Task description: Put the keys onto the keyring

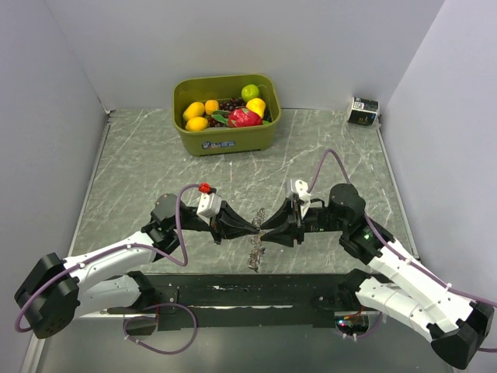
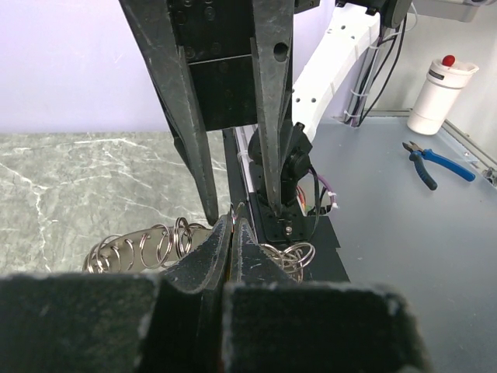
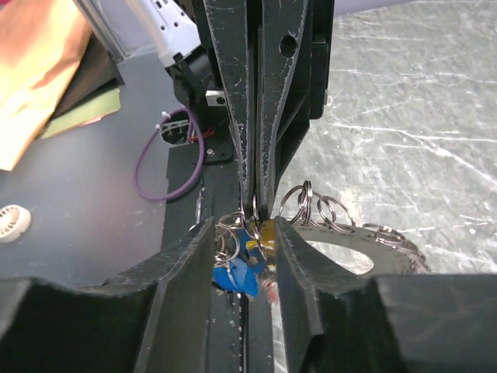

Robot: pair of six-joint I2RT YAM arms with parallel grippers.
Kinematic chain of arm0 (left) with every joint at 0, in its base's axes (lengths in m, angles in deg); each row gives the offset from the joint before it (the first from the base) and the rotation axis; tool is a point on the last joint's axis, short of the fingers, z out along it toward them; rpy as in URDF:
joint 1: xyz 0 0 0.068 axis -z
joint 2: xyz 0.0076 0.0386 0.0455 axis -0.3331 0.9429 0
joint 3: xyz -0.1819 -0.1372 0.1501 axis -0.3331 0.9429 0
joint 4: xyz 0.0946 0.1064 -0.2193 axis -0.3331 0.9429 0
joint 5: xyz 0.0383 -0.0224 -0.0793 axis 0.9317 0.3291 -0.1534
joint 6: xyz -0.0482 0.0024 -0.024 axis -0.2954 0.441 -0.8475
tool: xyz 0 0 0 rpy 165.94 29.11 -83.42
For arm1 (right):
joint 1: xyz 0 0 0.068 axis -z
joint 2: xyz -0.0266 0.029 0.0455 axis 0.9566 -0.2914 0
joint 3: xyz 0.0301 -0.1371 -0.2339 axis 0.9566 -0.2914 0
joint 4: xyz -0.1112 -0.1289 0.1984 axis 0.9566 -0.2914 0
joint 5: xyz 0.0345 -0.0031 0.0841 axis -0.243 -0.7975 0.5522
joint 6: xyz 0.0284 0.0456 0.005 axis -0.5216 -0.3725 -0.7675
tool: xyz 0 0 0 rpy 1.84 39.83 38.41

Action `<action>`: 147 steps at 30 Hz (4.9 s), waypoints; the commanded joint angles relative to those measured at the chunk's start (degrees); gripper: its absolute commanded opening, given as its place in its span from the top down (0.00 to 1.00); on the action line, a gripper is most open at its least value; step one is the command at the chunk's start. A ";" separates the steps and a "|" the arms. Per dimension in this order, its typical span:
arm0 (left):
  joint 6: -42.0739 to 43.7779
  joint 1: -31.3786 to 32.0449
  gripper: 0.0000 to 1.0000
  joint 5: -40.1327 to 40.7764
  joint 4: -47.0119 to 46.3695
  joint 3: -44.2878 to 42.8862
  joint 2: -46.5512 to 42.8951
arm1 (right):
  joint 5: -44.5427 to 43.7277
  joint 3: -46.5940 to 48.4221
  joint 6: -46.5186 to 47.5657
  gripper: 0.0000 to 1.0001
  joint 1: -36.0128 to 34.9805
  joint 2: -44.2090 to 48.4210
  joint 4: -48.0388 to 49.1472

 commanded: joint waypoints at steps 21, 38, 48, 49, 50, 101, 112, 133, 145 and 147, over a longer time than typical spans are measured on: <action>1.05 1.81 0.99 -0.17 -2.85 -3.37 -1.10 | -1.74 -0.42 -2.41 1.00 0.11 -2.21 3.83; 7.54 2.17 0.99 1.76 8.21 -5.57 -2.32 | -1.04 -0.42 -1.10 1.00 0.11 -3.18 4.18; 20.37 2.17 0.61 6.50 35.17 -13.99 -5.49 | -3.15 2.49 2.86 1.00 0.02 -4.85 -1.97; 21.25 2.17 0.59 7.20 37.90 -15.05 -5.40 | -3.58 2.40 2.86 1.00 0.02 -4.85 -1.79; 23.00 2.17 0.57 7.91 43.32 -16.11 -5.49 | -3.68 2.57 3.12 1.00 0.02 -5.29 -2.31; 43.15 2.17 0.61 6.25 78.97 -36.42 8.84 | -9.92 7.50 8.13 1.00 -4.55 -11.45 -8.91; 42.18 2.17 0.64 5.10 76.95 -35.19 9.63 | -9.83 7.32 7.96 1.00 -4.55 -11.10 -8.56; 41.13 2.78 0.72 7.74 78.27 -35.45 13.41 | -11.15 6.70 7.78 1.00 -4.55 -9.86 -7.86; 40.51 2.87 0.99 6.42 75.64 -34.66 12.88 | -10.62 6.71 7.61 1.00 -4.55 -9.78 -7.86; 39.37 2.87 0.99 6.68 74.23 -33.61 11.75 | -10.97 6.79 7.43 1.00 -4.55 -9.69 -7.86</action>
